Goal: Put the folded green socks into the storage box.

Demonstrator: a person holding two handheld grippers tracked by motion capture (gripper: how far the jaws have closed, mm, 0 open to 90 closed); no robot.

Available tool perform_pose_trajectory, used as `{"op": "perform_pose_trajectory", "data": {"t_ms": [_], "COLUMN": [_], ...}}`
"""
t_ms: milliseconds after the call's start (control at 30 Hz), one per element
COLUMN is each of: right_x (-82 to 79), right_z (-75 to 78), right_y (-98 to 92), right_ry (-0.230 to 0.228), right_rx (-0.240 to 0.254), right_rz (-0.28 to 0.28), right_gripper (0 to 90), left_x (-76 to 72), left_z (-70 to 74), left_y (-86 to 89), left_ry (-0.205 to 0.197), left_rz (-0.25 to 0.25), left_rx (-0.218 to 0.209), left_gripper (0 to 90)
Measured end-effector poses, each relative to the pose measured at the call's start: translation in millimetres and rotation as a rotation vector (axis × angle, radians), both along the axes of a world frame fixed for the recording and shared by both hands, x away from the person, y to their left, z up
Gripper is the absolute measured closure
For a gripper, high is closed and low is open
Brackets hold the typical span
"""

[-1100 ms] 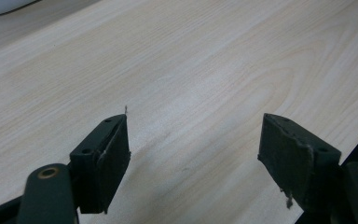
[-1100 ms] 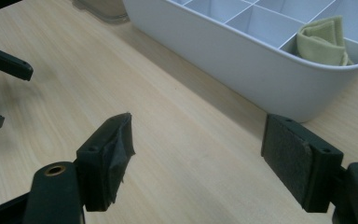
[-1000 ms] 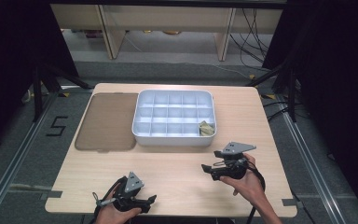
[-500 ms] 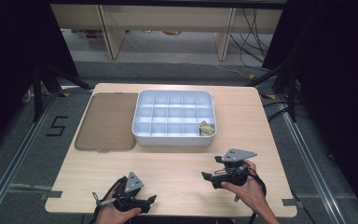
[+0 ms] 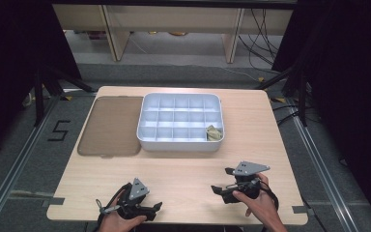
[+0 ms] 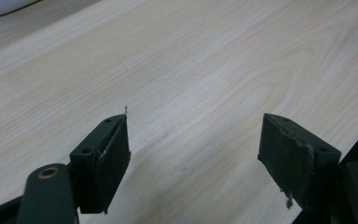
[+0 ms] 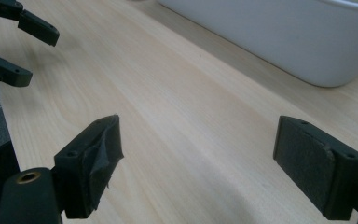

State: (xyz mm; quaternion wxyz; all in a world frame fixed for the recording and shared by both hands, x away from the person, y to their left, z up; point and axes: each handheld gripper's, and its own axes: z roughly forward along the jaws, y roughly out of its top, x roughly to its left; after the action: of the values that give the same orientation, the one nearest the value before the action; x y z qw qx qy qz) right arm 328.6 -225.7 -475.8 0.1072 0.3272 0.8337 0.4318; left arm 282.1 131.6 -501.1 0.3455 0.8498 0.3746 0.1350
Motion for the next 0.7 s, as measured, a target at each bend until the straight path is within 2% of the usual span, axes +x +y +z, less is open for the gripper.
{"op": "perform_pose_trajectory", "data": {"t_ms": [67,200,467,567,667,700], "right_x": [-2.8,-10.6,-18.9,-21.3,-23.2,-25.2], "right_z": [-2.1,-7.7,-10.7,-12.9,-14.8,-15.1], "right_y": [-1.5,-3.3,-4.6,-5.4,-7.0,-6.7], "right_ry": [-0.01,-0.003,0.009,0.034,0.033,0.057], "right_rx": [0.0,-0.004,-0.017,-0.026,-0.032,-0.027], "right_rz": [0.001,-0.007,0.001,-0.003,-0.008,-0.016], "right_gripper": [15.9,15.9,15.9,16.0,16.0,16.0], "left_x": [0.3,0.1,-0.3,0.1,-0.1,-0.1], "left_z": [-0.2,-1.1,-1.4,-1.2,-1.1,-1.1], "left_y": [0.2,-0.4,-1.2,-0.7,-0.8,-0.8], "left_ry": [0.003,0.006,0.0,-0.003,0.001,0.001], "left_rz": [-0.009,-0.002,-0.007,-0.012,-0.008,-0.008], "left_rx": [0.009,-0.003,0.006,0.01,0.008,0.008], "left_gripper": [23.8,23.8,23.8,23.8,23.8,23.8]}}
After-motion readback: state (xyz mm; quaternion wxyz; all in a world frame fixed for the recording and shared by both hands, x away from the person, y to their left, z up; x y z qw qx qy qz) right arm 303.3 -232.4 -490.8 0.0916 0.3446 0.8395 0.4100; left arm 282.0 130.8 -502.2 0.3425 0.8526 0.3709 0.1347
